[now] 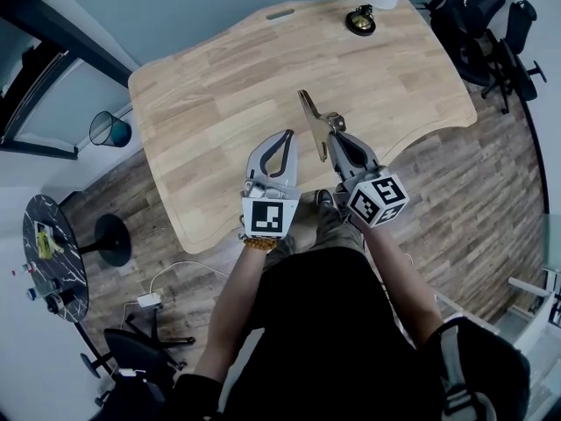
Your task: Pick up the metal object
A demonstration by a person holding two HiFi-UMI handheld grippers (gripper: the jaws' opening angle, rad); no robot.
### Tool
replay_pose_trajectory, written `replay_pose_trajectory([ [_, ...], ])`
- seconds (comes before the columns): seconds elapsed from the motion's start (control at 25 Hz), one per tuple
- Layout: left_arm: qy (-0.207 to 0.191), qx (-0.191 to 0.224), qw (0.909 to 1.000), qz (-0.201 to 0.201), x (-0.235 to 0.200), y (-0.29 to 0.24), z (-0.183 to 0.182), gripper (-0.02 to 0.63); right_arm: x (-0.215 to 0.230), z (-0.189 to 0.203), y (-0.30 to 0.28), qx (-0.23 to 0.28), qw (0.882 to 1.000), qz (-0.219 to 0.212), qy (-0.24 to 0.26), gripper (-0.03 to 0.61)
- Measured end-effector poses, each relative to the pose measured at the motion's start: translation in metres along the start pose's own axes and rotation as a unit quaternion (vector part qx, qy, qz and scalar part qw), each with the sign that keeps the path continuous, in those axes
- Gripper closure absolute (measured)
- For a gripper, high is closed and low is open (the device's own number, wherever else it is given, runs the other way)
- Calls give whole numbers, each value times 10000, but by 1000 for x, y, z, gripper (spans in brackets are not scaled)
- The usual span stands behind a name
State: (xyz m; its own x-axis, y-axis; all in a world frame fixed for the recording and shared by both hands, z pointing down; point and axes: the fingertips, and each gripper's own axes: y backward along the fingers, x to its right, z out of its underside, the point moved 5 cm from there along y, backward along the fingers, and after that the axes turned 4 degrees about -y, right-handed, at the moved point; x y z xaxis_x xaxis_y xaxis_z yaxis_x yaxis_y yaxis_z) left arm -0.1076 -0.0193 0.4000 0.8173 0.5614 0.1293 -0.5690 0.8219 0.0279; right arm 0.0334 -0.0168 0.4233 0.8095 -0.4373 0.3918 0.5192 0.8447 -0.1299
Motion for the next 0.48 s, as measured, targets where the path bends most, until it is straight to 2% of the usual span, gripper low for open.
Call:
replay_pose_trajectory([
  [0.48,9,-215,9998,2,4,4,21,598,-8,1,-1,-69,9998,-120,120,569],
])
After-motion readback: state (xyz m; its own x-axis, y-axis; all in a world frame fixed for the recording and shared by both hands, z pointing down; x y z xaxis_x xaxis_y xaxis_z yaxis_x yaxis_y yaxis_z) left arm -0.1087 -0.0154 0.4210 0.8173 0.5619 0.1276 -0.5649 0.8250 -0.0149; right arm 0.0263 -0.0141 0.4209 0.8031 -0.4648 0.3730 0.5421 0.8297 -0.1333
